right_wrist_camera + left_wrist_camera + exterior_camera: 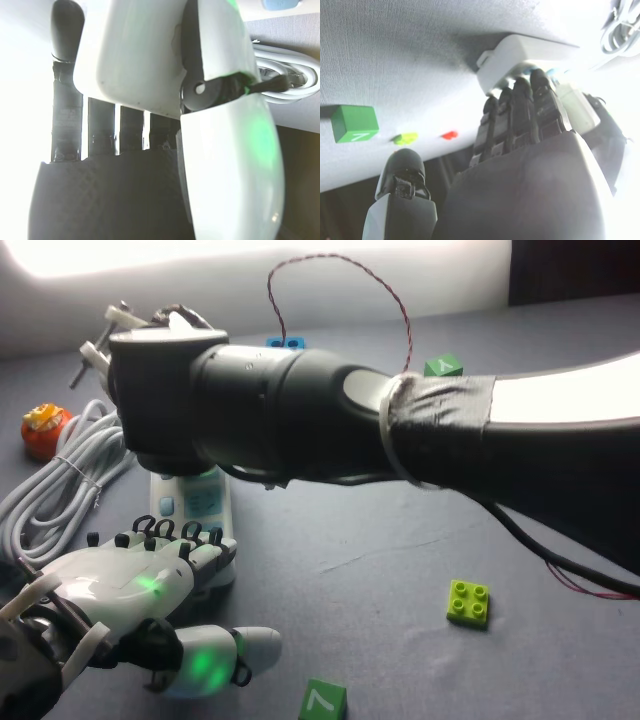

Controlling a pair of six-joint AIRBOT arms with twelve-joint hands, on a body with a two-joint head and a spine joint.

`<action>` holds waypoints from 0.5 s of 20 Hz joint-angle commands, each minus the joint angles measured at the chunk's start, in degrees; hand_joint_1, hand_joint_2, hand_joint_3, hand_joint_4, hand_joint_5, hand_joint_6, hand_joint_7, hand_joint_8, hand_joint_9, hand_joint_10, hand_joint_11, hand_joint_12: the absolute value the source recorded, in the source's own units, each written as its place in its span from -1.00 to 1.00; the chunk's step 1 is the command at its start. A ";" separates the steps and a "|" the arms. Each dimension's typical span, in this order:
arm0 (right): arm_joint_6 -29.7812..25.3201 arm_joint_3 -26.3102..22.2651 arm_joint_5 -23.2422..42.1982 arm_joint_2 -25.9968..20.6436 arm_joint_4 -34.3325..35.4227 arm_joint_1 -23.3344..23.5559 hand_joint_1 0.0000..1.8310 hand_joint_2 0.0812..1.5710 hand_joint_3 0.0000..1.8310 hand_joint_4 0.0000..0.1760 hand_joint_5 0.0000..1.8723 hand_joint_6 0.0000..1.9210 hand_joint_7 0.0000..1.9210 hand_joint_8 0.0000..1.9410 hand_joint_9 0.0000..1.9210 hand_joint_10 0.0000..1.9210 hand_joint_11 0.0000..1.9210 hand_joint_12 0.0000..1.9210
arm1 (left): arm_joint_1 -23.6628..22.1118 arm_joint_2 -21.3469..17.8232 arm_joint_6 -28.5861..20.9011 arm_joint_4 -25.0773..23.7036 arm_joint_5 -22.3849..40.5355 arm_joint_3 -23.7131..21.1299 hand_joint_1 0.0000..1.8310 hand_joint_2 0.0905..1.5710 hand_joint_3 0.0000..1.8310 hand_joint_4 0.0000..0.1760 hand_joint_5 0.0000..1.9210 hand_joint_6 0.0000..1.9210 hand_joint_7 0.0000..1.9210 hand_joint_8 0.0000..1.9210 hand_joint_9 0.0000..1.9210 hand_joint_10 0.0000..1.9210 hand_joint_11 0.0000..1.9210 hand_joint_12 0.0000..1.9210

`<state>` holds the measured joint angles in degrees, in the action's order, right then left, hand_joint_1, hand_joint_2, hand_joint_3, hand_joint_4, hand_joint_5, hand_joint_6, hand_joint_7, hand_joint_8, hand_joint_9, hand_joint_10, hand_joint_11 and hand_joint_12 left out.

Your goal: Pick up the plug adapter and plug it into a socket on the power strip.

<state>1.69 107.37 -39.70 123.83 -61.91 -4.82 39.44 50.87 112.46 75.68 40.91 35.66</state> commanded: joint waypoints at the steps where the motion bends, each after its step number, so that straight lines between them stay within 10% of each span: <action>1: -0.19 0.14 1.99 0.14 -2.45 -0.15 0.51 0.33 -1.00 -1.00 0.03 -0.09 0.15 -0.18 0.06 0.09 -0.21 0.22 | 0.18 -0.10 -0.21 -0.34 1.00 -0.16 -1.00 0.48 -1.00 -1.00 -0.94 -1.00 -0.89 -1.00 -0.92 -1.00 -1.00 -0.82; 10: -1.16 0.12 2.98 0.15 -2.45 -2.00 0.52 0.32 -1.00 -1.00 0.05 -0.13 0.17 -0.19 0.06 0.08 -0.19 0.23 | 0.24 -0.23 -0.20 -0.34 0.97 -0.39 -1.00 0.49 -1.00 -1.00 -0.93 -1.00 -0.90 -1.00 -0.94 -1.00 -1.00 -0.83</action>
<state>0.93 107.39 -38.59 123.81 -63.37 -5.67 39.53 50.85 112.46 75.75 40.93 35.57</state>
